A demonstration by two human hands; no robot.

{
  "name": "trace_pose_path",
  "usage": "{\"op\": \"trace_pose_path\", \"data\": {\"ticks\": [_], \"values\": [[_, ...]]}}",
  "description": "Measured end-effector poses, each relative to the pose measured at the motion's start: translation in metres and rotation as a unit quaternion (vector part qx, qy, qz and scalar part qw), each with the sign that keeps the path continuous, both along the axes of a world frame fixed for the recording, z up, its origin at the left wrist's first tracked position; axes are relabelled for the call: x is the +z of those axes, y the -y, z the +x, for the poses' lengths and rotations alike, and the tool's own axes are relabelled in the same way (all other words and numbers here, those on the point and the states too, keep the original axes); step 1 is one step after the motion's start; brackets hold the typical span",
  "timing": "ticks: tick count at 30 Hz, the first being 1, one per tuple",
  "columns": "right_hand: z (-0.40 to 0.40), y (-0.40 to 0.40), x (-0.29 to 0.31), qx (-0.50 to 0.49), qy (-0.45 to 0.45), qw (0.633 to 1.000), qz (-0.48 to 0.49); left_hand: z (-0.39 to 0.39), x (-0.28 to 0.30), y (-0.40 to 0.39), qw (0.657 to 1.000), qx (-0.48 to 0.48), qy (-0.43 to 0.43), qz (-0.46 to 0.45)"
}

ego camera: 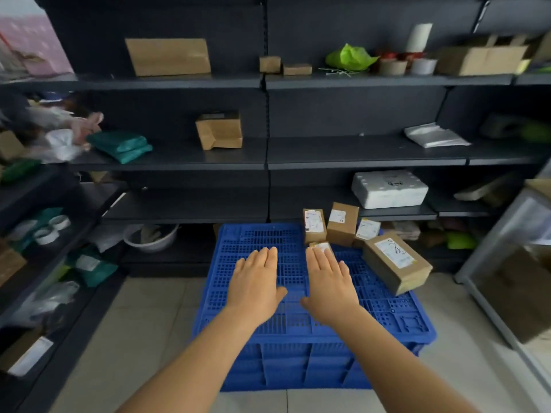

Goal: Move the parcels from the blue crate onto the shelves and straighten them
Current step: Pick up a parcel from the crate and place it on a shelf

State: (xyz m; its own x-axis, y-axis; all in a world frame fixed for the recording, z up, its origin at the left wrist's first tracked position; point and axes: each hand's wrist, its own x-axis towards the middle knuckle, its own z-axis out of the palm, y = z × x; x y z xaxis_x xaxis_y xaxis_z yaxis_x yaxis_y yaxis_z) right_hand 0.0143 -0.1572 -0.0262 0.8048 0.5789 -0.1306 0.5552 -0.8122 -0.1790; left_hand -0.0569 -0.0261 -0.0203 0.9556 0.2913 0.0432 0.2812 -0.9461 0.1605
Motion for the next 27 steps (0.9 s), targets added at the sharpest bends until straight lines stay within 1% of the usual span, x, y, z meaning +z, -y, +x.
{"op": "trace_pose_path", "data": {"ticks": [9, 19, 27], "values": [[0.076, 0.011, -0.029, -0.082, -0.038, 0.996, -0.008, 0.098, -0.032, -0.005, 0.998, -0.038, -0.045, -0.014], [0.190, -0.031, -0.070, -0.159, -0.089, 0.983, 0.004, 0.237, -0.076, -0.048, 0.993, -0.063, -0.083, -0.057], [0.254, -0.052, -0.126, -0.193, -0.131, 0.972, 0.012, 0.321, -0.129, -0.067, 0.987, -0.056, -0.128, -0.079]]}}
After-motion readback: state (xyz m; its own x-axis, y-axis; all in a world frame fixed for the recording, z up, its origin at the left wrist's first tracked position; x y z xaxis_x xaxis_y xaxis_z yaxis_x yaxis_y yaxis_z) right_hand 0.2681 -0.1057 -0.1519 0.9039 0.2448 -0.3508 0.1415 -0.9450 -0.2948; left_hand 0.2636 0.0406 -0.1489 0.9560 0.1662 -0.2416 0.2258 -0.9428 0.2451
